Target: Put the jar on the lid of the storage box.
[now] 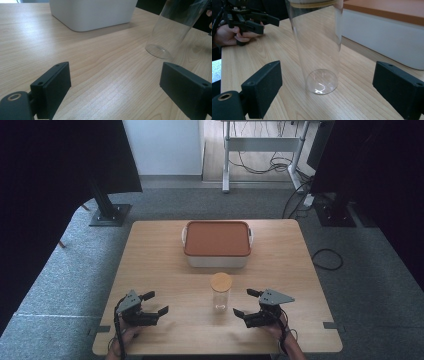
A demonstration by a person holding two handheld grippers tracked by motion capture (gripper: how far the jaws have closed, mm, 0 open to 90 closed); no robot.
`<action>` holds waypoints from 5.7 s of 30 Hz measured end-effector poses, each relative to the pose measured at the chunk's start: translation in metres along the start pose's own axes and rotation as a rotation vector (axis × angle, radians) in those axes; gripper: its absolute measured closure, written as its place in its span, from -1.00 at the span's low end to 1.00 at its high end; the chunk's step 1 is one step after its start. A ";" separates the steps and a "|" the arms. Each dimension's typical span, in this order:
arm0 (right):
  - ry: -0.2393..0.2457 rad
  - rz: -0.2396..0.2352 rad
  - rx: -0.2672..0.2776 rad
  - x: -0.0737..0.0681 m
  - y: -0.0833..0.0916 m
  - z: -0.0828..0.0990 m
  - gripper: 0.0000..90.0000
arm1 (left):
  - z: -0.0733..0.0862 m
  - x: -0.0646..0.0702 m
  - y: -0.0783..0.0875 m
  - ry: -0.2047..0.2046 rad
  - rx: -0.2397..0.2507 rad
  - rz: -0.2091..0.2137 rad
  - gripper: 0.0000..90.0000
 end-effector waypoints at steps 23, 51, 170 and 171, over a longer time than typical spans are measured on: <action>0.006 -0.039 0.015 -0.004 -0.018 -0.011 -0.84 | 0.001 0.001 0.000 -0.002 -0.004 -0.006 -0.79; 0.022 -0.069 -0.018 -0.002 -0.044 -0.015 -0.87 | 0.000 0.001 0.001 -0.007 -0.001 -0.010 -0.79; 0.040 -0.048 -0.003 -0.001 -0.071 -0.030 -0.45 | 0.001 0.001 0.000 -0.005 -0.003 -0.007 -0.79; 0.039 -0.052 -0.001 -0.001 -0.070 -0.031 -0.45 | 0.001 0.001 0.000 -0.005 -0.003 -0.007 -0.79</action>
Point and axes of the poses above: each handheld gripper's, and its own axes: y roughly backward along the jaws, z roughly out of its underside, x roughly to its right, the point moved 7 cm from there along -y, roughly forward along the jaws, and after that the axes turned 4 degrees about -z, right-handed, at the moved point
